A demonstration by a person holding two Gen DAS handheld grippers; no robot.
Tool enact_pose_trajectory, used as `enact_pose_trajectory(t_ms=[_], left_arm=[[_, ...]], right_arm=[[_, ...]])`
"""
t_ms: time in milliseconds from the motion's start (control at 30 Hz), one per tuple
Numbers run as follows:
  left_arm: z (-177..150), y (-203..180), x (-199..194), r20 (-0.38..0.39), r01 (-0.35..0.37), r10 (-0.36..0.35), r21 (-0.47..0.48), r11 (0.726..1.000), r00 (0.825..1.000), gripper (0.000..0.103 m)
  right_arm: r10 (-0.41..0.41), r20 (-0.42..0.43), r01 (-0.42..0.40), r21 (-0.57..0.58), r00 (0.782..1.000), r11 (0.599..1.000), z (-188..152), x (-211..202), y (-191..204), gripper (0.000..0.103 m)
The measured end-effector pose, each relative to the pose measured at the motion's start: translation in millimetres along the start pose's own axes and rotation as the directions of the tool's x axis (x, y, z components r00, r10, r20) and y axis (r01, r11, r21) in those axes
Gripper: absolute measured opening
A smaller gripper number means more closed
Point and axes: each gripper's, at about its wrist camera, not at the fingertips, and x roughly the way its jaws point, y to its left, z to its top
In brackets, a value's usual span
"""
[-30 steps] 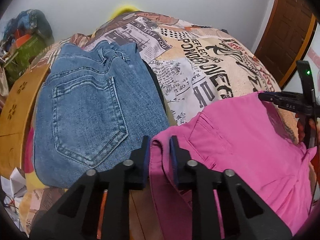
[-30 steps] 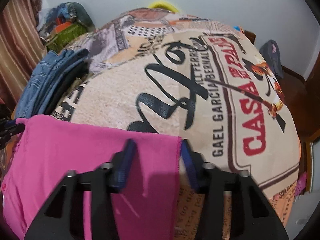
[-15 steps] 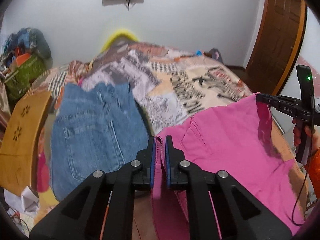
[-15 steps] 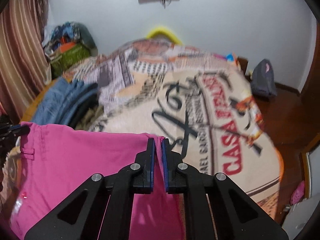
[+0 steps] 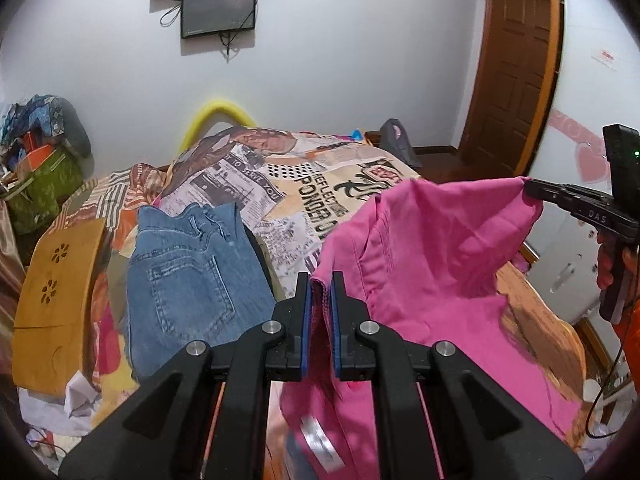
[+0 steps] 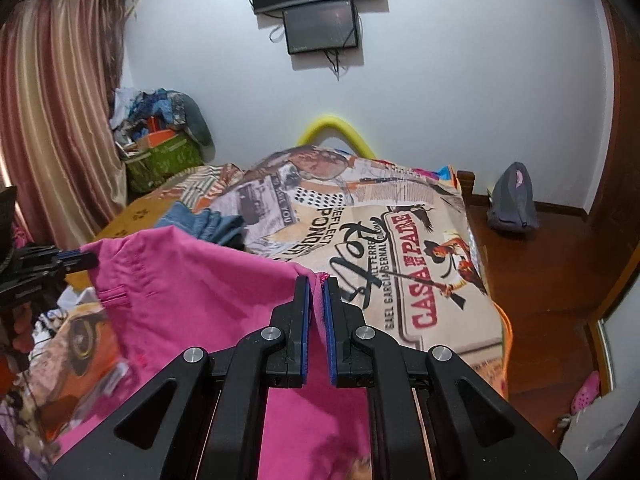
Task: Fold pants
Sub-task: 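Lift the waistband with both grippers and fold it over toward the legs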
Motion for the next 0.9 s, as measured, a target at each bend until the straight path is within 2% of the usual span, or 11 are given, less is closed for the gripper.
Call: enact_pose_trajectory(t_ms=[400,633,900], left_arm=[[-66,-19,-70,-0.045,0.033,-0.032,0.021,0.999,0.998,0.008],[-114,-30,-84,-0.104,0.068,-0.066,0.008,0.998,0.992,0.008],[-172,-50,-85,-0.198,0.065,-0.061,0.014,0.998,0.978,0.008]], right_arm=[[0.023,-0.003,-0.023,0.038,1.000,0.999,-64,-75,22,0.006],[0.051,-0.066,-0.046,0.083,0.997,0.996,-120,-94,29,0.006],[0.076,-0.157,-0.056,0.132,0.985,0.990,-182,-101,43,0.006]])
